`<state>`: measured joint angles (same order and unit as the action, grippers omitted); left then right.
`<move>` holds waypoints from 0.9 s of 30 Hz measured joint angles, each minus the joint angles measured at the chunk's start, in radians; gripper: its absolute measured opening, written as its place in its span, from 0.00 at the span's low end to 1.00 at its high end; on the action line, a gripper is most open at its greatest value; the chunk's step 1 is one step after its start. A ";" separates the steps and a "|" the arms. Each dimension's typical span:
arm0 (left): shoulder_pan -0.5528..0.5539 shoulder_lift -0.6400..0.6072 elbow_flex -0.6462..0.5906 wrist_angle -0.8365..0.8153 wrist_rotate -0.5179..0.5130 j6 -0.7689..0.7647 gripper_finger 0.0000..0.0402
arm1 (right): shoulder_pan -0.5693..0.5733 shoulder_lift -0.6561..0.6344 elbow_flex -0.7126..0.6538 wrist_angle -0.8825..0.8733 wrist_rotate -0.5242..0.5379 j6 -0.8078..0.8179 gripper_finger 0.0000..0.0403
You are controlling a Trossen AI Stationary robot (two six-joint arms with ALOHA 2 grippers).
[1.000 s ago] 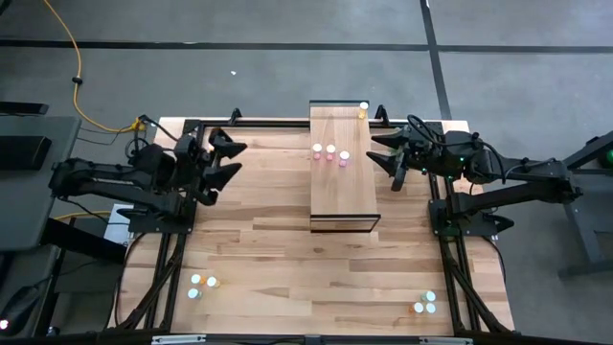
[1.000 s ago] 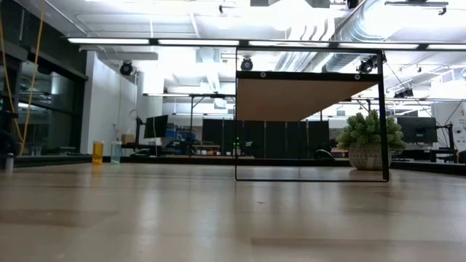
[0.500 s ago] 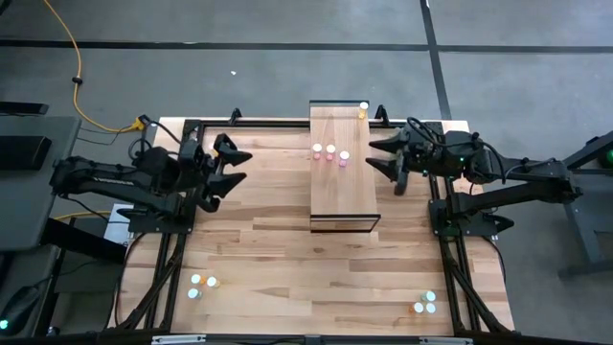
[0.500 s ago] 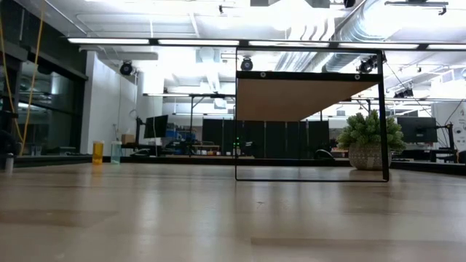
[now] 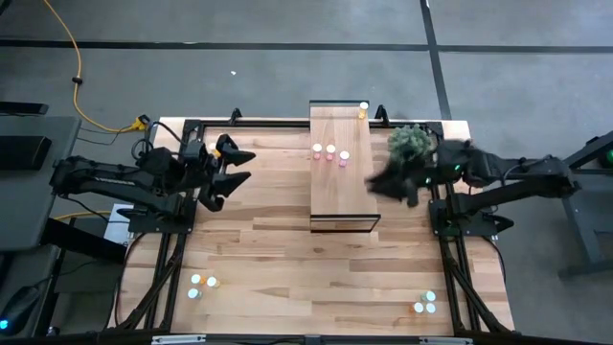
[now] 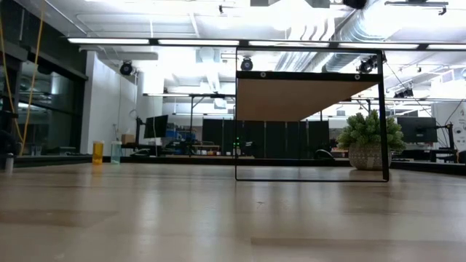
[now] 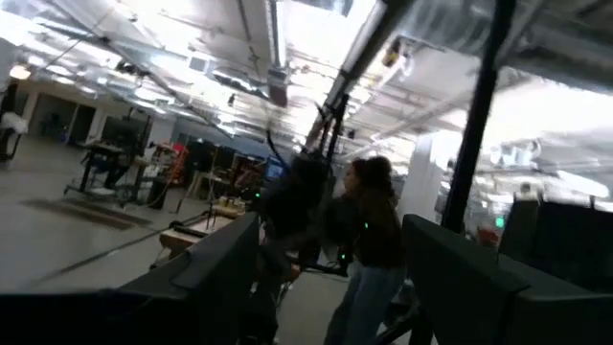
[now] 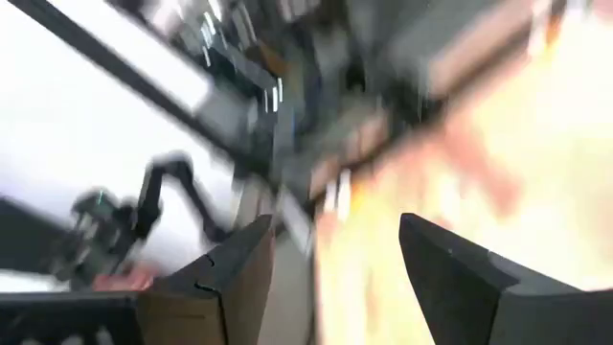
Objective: Pick and place medicine bottles onto shelf by color
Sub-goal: Put the bottom yellow pill bottle on the shelf aligned with the other yellow pill bottle
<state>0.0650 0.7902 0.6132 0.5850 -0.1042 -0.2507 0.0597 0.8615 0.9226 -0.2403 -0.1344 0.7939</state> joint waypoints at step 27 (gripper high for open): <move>0.000 0.006 0.000 0.002 -0.042 -0.027 0.62 | 0.991 0.480 0.000 -0.481 -0.158 1.431 0.54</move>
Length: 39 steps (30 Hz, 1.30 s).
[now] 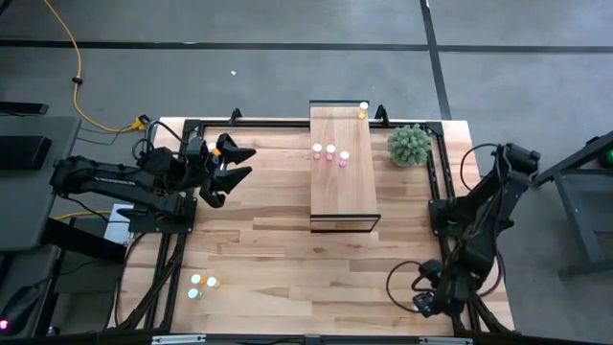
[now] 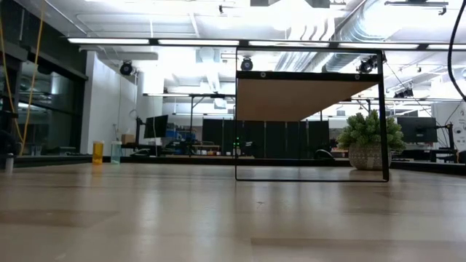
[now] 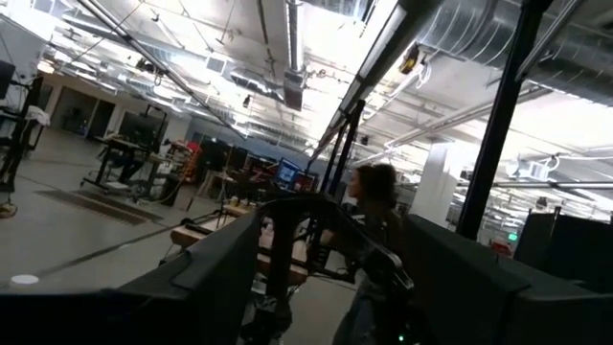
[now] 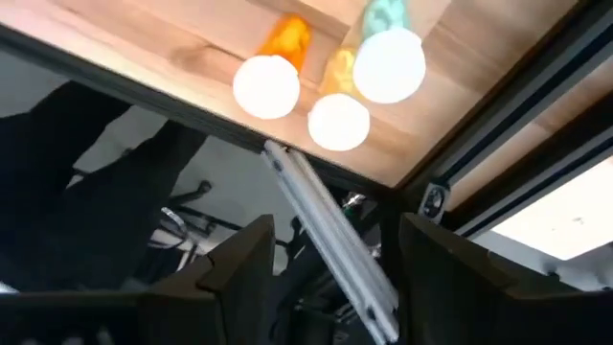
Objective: Pick and place medicine bottles onto shelf by color
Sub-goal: Put the bottom yellow pill bottle on the shelf aligned with the other yellow pill bottle
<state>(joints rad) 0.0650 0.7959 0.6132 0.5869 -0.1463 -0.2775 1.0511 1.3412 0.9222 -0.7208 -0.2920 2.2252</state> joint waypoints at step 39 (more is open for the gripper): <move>0.000 0.000 0.002 0.008 -0.048 -0.007 0.62 | 0.017 0.140 -0.005 0.036 0.083 -0.163 0.54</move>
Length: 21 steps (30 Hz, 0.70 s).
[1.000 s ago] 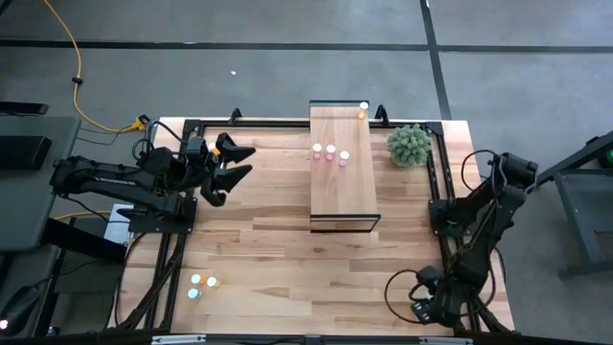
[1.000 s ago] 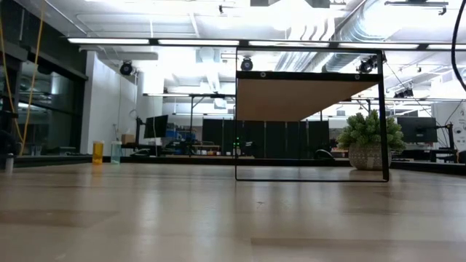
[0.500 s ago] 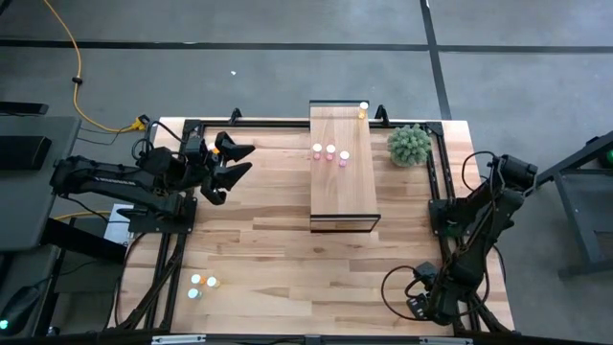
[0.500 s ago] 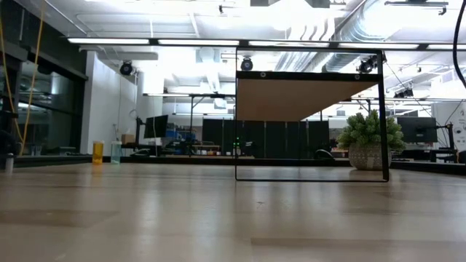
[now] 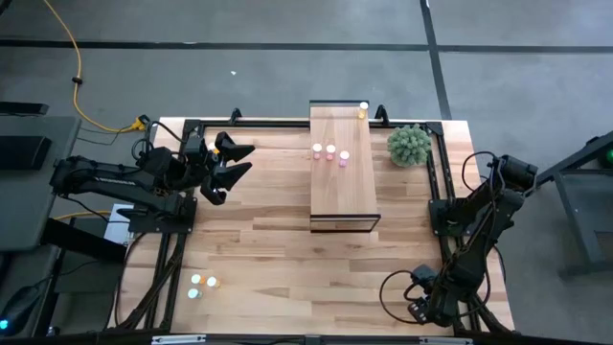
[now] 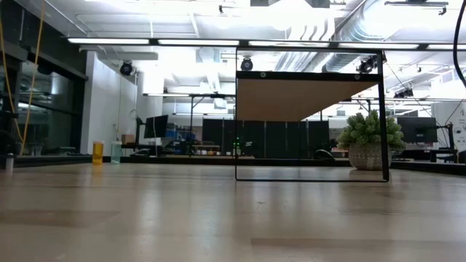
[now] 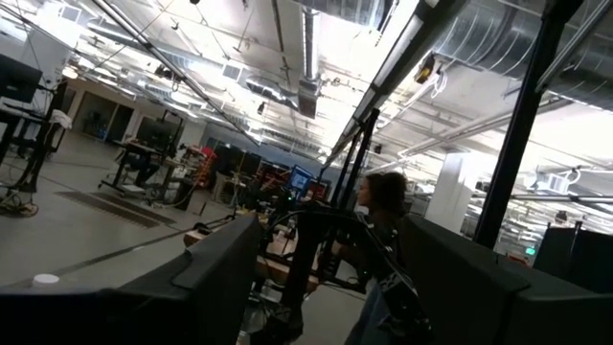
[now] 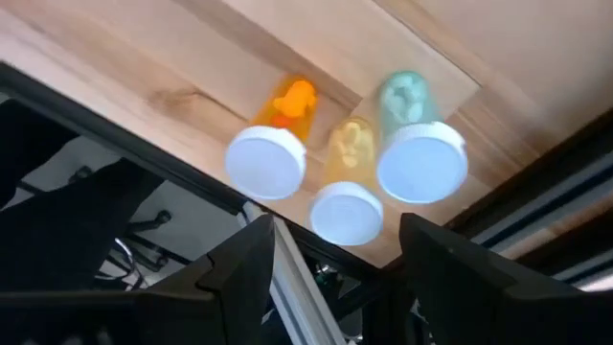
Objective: Pick and place medicine bottles onto shelf by color
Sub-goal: Put the bottom yellow pill bottle on the shelf aligned with the other yellow pill bottle
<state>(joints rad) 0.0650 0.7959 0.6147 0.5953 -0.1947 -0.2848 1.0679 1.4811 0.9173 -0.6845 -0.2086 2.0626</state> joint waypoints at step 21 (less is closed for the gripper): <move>0.000 0.000 0.000 0.002 -0.001 0.000 0.62 | 0.000 0.085 0.000 0.064 -0.029 -0.021 0.54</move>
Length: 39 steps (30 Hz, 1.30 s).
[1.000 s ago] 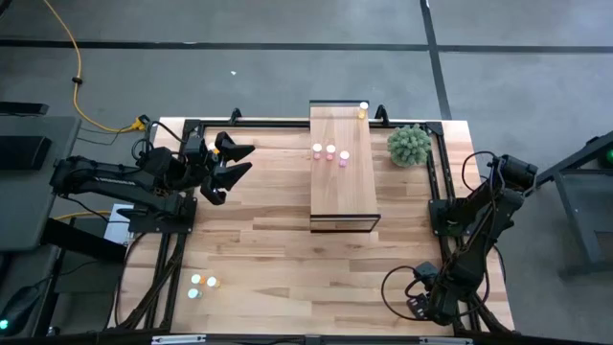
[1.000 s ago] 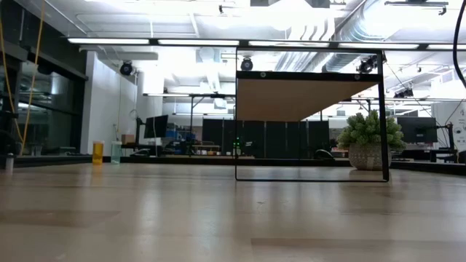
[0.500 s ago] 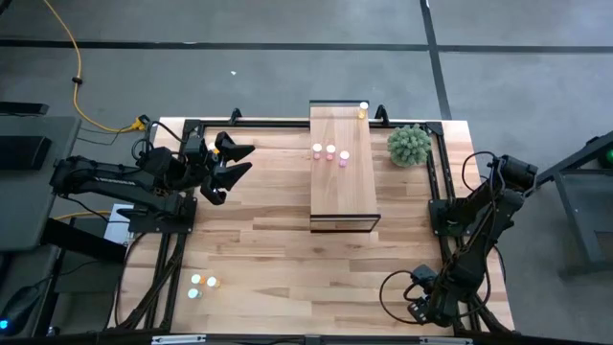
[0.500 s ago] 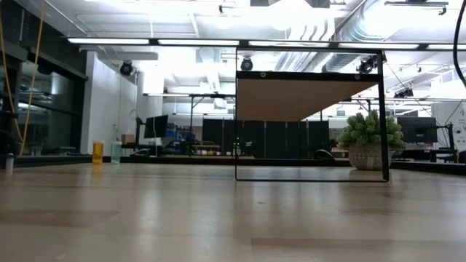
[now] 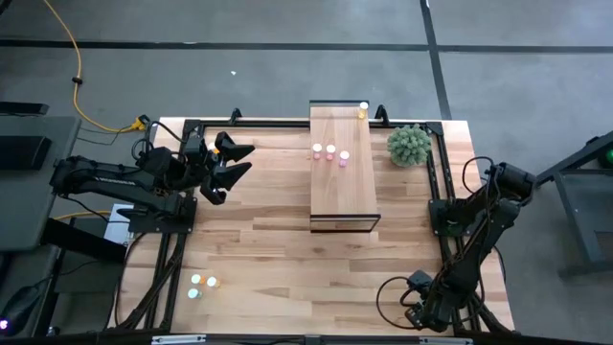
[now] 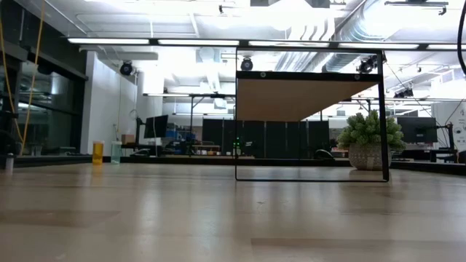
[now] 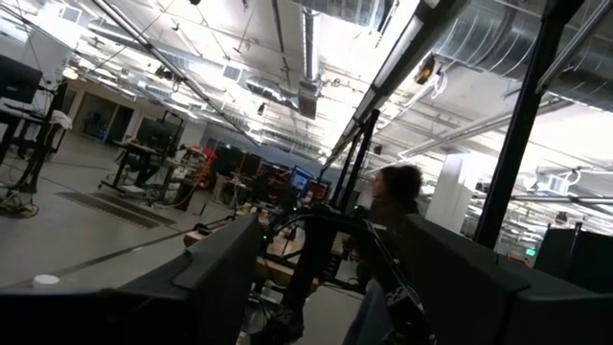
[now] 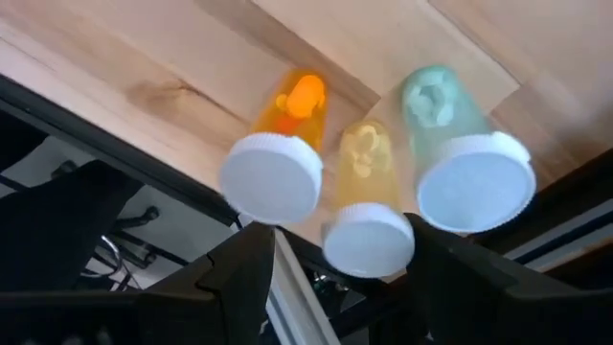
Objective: Pick and place medicine bottles onto shelf by color
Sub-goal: Put the bottom yellow pill bottle on the shelf aligned with the other yellow pill bottle
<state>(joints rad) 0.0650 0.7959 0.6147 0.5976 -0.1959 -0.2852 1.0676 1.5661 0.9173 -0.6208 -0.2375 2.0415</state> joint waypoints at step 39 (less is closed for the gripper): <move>0.000 0.000 0.000 -0.001 -0.002 0.000 0.62 | 0.032 -0.015 0.137 0.004 -0.023 -0.174 0.28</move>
<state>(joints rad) 0.0650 0.7959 0.6151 0.5964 -0.1978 -0.2855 1.1000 1.5516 1.0545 -0.6165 -0.2602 1.8675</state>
